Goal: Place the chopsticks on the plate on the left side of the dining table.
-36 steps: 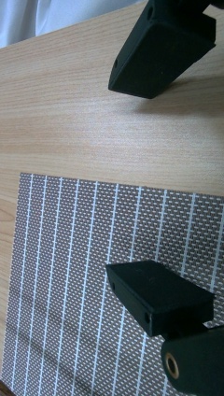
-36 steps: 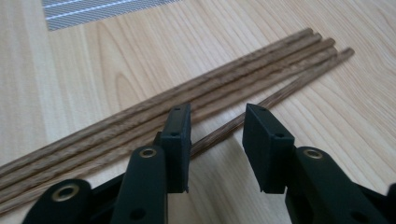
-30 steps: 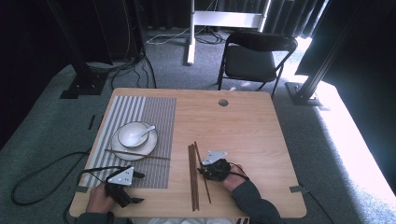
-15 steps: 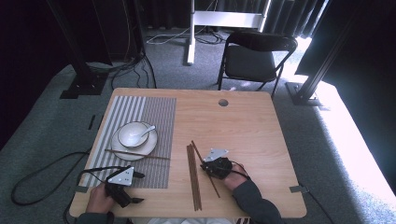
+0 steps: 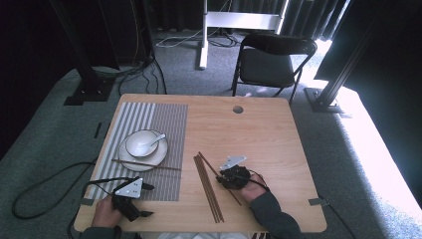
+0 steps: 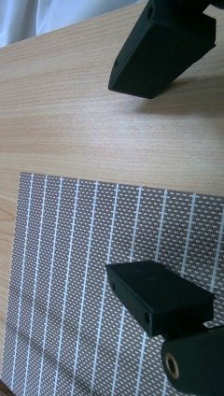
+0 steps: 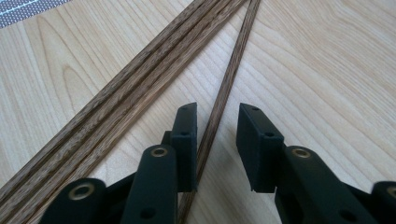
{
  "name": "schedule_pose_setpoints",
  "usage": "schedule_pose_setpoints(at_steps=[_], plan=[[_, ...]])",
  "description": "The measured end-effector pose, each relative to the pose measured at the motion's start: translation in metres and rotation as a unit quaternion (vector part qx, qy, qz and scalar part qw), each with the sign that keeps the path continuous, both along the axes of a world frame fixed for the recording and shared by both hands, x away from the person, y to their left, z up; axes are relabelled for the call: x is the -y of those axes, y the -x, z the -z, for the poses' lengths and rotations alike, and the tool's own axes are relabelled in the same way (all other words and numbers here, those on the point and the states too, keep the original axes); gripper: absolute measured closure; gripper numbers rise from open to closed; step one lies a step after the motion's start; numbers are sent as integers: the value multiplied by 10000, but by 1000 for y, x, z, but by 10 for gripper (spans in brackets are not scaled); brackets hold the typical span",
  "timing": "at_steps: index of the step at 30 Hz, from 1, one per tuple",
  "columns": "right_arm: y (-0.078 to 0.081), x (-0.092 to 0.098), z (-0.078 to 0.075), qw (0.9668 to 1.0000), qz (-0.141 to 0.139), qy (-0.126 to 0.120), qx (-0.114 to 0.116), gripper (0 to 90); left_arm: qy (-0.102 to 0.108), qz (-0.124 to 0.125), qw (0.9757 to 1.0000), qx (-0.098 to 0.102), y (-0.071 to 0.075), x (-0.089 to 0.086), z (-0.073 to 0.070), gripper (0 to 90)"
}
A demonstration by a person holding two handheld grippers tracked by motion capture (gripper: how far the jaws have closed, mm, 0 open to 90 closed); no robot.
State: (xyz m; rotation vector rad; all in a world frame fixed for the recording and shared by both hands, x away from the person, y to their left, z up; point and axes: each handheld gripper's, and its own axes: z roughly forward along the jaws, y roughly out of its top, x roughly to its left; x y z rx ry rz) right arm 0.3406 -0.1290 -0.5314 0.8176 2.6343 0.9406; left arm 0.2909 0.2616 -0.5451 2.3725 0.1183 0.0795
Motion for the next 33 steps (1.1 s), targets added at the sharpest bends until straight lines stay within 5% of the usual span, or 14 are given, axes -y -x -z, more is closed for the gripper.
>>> schedule_pose_setpoints(at_steps=[8,16,33], plan=[[-3,1,1,9995,306,-6,54,827,-1,0,10000,0,0,0,0,116],[-7,4,1,9974,715,-6,61,841,0,0,10000,0,0,0,0,116],[-6,0,2,9954,820,204,450,846,0,0,10000,0,0,0,0,116]])
